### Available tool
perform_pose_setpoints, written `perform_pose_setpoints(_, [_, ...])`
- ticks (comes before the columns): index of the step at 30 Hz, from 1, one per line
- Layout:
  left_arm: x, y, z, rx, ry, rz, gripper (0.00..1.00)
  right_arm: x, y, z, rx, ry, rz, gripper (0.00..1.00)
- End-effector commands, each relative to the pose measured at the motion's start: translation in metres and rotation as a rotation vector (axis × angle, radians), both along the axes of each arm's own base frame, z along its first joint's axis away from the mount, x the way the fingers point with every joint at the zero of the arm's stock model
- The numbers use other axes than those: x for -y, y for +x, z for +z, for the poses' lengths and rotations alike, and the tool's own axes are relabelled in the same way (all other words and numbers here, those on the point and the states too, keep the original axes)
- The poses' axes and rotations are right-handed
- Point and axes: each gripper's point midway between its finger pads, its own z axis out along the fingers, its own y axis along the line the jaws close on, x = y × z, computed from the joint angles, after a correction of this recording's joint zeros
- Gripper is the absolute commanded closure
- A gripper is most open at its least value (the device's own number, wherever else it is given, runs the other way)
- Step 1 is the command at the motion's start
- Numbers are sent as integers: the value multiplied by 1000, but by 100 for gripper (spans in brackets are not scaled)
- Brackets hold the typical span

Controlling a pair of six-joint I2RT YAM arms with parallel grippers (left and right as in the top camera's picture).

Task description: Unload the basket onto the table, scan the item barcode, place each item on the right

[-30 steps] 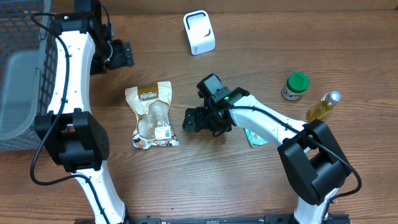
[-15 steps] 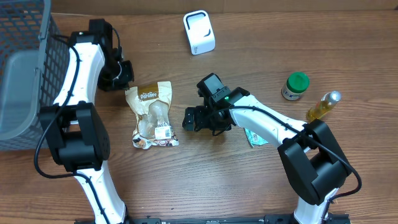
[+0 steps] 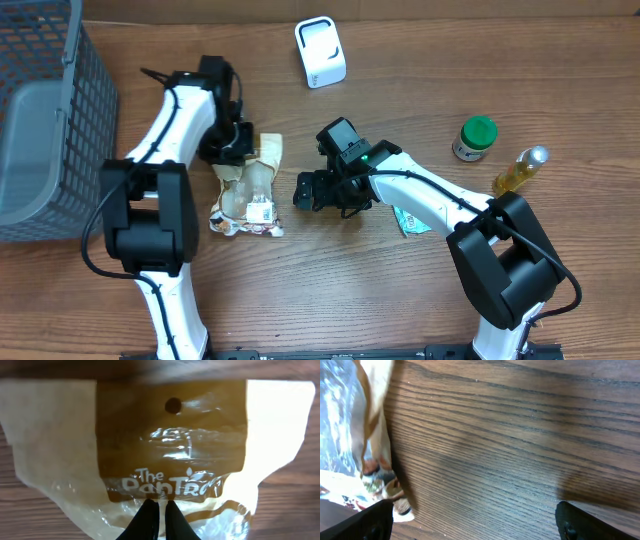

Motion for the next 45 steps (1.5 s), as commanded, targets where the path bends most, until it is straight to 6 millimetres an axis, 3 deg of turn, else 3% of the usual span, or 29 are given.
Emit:
perform_pose_setpoints(1, [26,-5,9,18,-14,-65,90,1,1,2,10,-3,-7,0])
perform_pose_setpoints(11, [84,-24,9,14,-16,-214,90,2,1,1,8,-4,-7,0])
perform_pose_setpoints(18, [122,-48,11,-36,-91,-287,87,2,1,1,8,-5,-7,0])
perform_pose_setpoints(22, [124,-57,12,-68,-97,-294,93,2,1,1,8,-5,-7,0])
perform_pose_setpoints(27, [113,-62,22,-108,-89,-310,96,2,1,1,8,-5,-7,0])
perform_pose_setpoints(34, [105,-45,47,-70,-98,-278,94,2,1,1,8,-5,-7,0])
perform_pose_setpoints(36, [96,-30,48,-24,-81,-255,89,2,1,1,8,-4,-7,0])
perform_pose_setpoints(39, [79,-11,46,30,-28,-182,89,2,1,2,9,-4,-7,0])
perform_pose_setpoints(43, [77,15,47,122,-42,-129,88,2,1,1,9,-5,-7,0])
perform_pose_setpoints(45, [73,38,50,220,-8,-118,88,1,1,2,11,-3,-7,0])
